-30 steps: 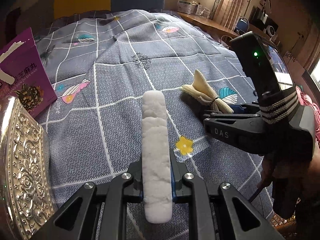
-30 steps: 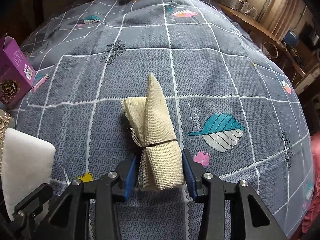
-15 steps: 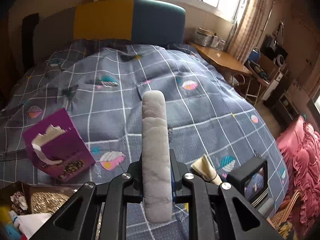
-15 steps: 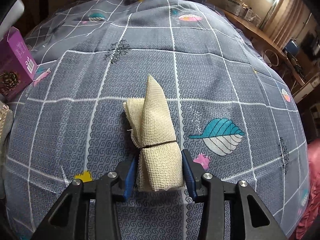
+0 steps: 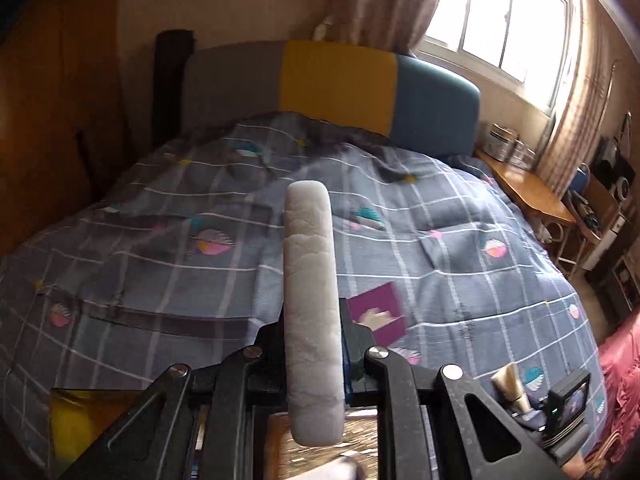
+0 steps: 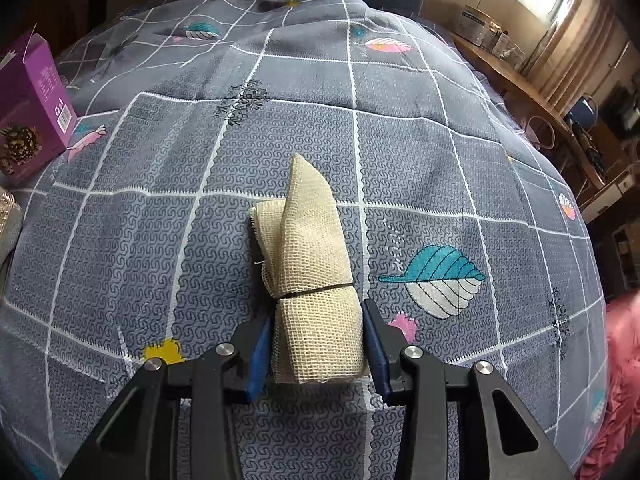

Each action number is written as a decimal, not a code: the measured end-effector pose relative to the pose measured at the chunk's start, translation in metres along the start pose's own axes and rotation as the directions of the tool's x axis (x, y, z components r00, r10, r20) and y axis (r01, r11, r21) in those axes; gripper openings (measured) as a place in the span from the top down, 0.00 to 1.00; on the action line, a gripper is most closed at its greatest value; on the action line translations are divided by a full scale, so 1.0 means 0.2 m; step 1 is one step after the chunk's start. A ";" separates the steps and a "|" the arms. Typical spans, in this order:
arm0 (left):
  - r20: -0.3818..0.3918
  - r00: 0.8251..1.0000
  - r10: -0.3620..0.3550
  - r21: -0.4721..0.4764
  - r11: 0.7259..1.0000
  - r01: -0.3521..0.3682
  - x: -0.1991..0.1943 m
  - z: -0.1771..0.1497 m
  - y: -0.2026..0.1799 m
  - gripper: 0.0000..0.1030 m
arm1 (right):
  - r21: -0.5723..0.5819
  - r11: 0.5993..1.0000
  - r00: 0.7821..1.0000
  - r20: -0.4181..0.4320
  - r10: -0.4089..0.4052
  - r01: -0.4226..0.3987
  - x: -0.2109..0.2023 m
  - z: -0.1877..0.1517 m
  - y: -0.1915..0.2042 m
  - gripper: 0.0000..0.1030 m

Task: Organize soft objects
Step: 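Lift the sponge with the left gripper and carry it to the gold tray, then lower the sponge into the tray with left while right holds the bandage roll, then carry the bandage roll into the gold tray with the right gripper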

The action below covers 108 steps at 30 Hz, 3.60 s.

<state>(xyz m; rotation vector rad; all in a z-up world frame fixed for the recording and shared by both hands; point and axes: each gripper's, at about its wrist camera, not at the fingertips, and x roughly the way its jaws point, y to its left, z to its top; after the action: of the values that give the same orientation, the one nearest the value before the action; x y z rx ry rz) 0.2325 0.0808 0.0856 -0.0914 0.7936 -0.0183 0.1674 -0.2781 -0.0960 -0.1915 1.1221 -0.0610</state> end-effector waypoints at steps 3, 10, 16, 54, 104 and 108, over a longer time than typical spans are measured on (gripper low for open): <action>0.001 1.000 0.023 -0.041 0.999 -0.023 -0.07 -0.12 0.22 0.84 | -0.023 1.000 1.000 0.010 -0.011 0.011 -0.01 -0.01 0.01 0.61; -0.041 0.996 0.078 -0.202 0.976 -0.085 -0.19 -0.51 0.74 0.84 | -0.047 0.999 0.999 0.022 -0.026 0.027 -0.03 -0.02 0.03 0.62; -0.067 0.993 0.102 -0.315 0.942 -0.118 -0.29 -0.85 0.98 0.84 | -0.037 0.999 1.000 0.020 -0.024 0.025 -0.03 -0.02 0.02 0.62; -0.171 0.962 0.211 -0.203 0.948 -0.244 -0.13 -1.23 0.77 0.79 | -0.084 0.994 0.997 0.040 -0.060 0.064 -0.04 -0.03 0.06 0.63; -0.058 0.986 0.156 -0.121 0.979 -0.162 -0.38 -1.24 0.66 0.60 | 0.046 0.984 0.985 0.023 0.173 -0.174 -0.17 0.10 0.44 0.64; -0.053 0.987 0.153 -0.123 0.980 -0.159 -0.39 -1.24 0.66 0.60 | 0.078 0.972 0.974 0.069 0.217 -0.222 -0.31 0.29 0.40 0.64</action>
<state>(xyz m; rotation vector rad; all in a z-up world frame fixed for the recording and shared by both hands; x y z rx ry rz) -0.0009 0.1974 -0.0438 -0.1489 0.8432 0.1793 0.1893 -0.1837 -0.0318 0.0081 1.0723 0.0931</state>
